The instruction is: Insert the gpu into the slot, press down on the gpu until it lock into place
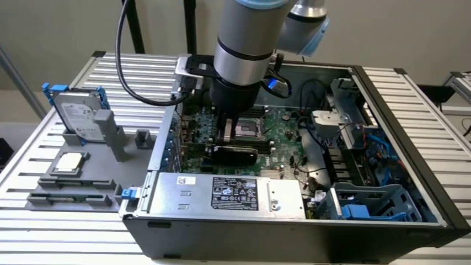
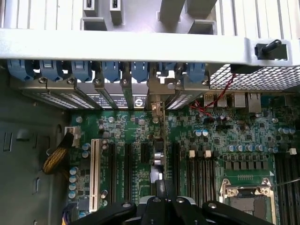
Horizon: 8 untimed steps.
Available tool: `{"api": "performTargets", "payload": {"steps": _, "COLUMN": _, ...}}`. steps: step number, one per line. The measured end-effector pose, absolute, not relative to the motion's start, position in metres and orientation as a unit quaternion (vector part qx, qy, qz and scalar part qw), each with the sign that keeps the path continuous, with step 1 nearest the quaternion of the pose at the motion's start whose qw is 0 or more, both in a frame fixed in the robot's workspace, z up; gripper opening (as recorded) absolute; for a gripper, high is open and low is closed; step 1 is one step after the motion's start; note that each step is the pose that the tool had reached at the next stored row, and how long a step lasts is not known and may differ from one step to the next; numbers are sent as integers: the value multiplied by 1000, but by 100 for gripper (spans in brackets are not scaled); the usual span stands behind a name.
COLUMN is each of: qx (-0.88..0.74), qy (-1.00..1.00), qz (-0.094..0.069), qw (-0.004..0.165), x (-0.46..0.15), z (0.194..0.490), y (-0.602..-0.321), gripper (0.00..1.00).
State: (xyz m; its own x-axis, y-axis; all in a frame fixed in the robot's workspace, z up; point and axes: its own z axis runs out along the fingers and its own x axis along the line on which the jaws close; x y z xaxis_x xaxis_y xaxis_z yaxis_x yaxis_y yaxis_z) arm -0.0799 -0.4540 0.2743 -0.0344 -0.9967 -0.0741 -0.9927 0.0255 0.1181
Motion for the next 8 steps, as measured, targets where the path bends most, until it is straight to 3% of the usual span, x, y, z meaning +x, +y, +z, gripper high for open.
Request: {"api": "performTargets", "payload": {"steps": 8, "qx": 695, "qy": -716, "qz": -64, "qw": 18, "x": -82, "z": 264, "y": -454, "gripper": 11}}
